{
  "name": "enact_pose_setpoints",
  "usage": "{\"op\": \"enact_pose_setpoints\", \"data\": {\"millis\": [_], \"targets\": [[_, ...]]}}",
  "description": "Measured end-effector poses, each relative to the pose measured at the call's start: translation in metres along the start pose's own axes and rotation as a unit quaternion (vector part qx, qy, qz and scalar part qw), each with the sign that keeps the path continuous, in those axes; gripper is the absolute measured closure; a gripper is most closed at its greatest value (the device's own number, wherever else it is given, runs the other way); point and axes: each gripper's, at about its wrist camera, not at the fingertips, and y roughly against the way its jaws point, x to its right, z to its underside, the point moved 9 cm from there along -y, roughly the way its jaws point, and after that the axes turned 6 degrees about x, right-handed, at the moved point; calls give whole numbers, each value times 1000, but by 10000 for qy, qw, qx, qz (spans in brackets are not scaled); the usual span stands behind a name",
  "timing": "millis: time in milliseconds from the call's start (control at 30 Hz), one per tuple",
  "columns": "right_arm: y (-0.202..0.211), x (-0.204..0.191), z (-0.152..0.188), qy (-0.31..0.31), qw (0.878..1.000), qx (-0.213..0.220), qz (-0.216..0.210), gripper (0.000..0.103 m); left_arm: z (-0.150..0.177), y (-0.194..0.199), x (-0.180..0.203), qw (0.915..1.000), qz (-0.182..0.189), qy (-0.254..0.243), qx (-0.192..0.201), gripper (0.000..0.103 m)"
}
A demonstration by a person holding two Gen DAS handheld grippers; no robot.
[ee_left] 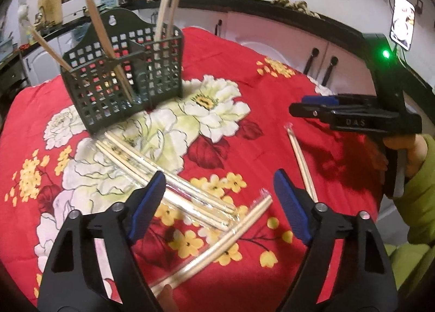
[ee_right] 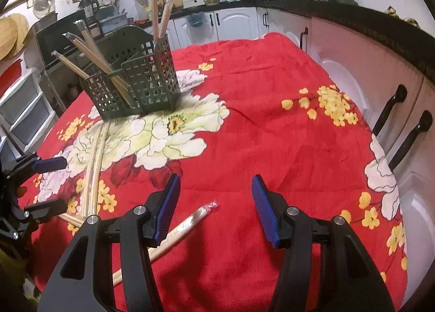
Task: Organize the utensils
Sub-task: 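Move both open grippers down onto the loose chopsticks, then grasp a chopstick with the left gripper while the right gripper grasps another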
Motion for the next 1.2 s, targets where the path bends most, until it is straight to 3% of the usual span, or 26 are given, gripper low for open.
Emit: {"op": "enact_pose_setpoints", "data": {"millis": [400, 533, 700, 800, 1033, 1200], "targets": [[-11, 2, 15, -274, 9990, -295, -176, 51, 21, -5, 26, 9983, 307, -428, -257, 41], [-16, -8, 20, -282, 9979, -459, -357, 61, 26, -9, 32, 9972, 378, -538, -352, 44], [-26, -17, 27, -240, 9968, -669, -353, 64, 27, -18, 36, 9956, 459, -663, -466, 53], [-29, -17, 27, -245, 9970, -677, -271, 70, 26, -22, 39, 9948, 490, -734, -498, 53], [-33, -13, 28, -233, 9971, -679, -235, 88, 25, -33, 49, 9906, 565, -1070, -637, 65], [-33, -11, 24, -258, 9971, -666, -270, 93, 27, -44, 60, 9854, 635, -1358, -801, 72]]}}
